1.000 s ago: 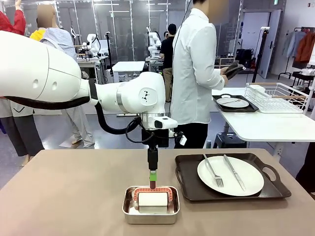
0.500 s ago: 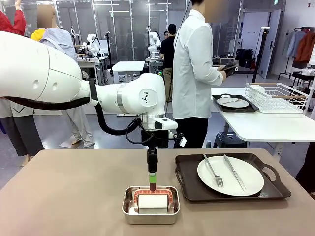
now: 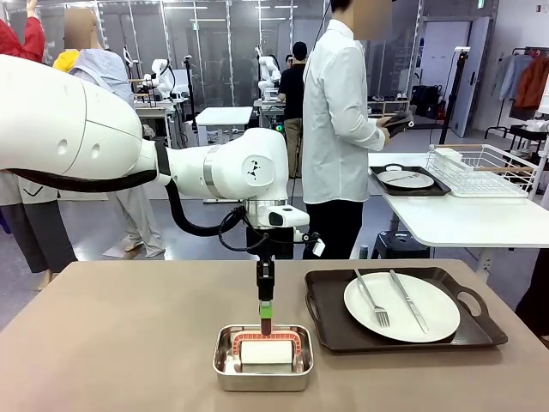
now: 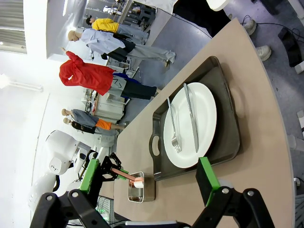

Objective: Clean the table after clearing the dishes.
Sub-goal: When the left (or right) Handle tray is removed, use the left hand (or right hand) to clean the left (or right) side of the table with the Lint Roller.

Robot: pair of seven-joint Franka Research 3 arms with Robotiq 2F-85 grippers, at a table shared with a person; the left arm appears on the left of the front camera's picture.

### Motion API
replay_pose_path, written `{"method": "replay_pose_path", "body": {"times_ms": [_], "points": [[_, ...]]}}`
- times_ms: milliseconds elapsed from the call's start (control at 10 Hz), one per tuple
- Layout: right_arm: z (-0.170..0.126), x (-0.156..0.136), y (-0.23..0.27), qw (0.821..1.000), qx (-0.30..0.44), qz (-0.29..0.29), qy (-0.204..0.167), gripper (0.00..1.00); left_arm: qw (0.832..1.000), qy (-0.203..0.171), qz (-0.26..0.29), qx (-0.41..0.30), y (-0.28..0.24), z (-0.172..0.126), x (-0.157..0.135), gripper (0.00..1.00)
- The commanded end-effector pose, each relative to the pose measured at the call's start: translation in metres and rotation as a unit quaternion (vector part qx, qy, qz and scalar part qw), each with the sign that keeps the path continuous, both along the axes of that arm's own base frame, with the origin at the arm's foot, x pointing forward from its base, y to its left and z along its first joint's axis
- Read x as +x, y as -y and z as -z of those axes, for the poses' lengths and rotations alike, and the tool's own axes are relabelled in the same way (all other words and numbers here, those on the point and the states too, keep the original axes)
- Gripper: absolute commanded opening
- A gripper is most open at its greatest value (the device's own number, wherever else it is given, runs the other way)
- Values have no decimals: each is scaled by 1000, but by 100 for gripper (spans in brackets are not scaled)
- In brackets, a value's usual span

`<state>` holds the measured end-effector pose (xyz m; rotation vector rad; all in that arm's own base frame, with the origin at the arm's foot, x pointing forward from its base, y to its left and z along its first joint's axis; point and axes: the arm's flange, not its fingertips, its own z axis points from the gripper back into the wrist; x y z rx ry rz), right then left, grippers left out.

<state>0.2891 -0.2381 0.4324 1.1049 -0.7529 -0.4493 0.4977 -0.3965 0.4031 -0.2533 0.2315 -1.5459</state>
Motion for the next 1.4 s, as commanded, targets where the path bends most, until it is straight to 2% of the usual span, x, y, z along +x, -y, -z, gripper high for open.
{"method": "replay_pose_path", "body": {"times_ms": [0, 200, 300, 400, 500, 600, 700, 800, 900, 1000, 1200, 1300], "points": [[-2, -1, 0, 1000, 5, 3, 7, 100, 1000, 1, -3, -3, -5, -3, -5, 0], [-2, -1, 0, 1000, 5, 3, 7, 100, 1000, 4, -15, -11, -8, -16, -3, 0], [-2, -1, 0, 1000, 5, 3, 7, 100, 1000, 12, -21, -16, -10, -36, -4, 0], [-2, -1, 0, 1000, 5, 3, 7, 100, 997, 24, -64, -22, -23, -64, -7, 5], [-2, -1, 0, 1000, 5, 3, 7, 100, 991, 40, -118, -43, -48, -94, -11, 5], [-2, -1, 0, 1000, 5, 3, 7, 100, 981, 40, -176, -65, -76, -116, -14, 5], [-2, -1, 0, 1000, 5, 3, 7, 100, 966, 59, -235, -89, -110, -134, -16, 5], [-2, -1, 0, 1000, 5, 3, 7, 100, 935, 62, -324, -130, -163, -148, -18, 5], [-2, -1, 0, 1000, 5, 3, 7, 100, 905, 53, -391, -159, -205, -148, -20, 5], [-2, -1, 0, 1000, 5, 3, 7, 100, 867, 31, -461, -189, -242, -135, -24, 5], [-2, -1, 0, 1000, 5, 3, 7, 100, 813, -15, -556, -174, -282, -95, -34, 5], [-2, -1, 0, 1000, 5, 3, 7, 100, 782, -15, -603, -156, -300, -73, -42, 5]]}}
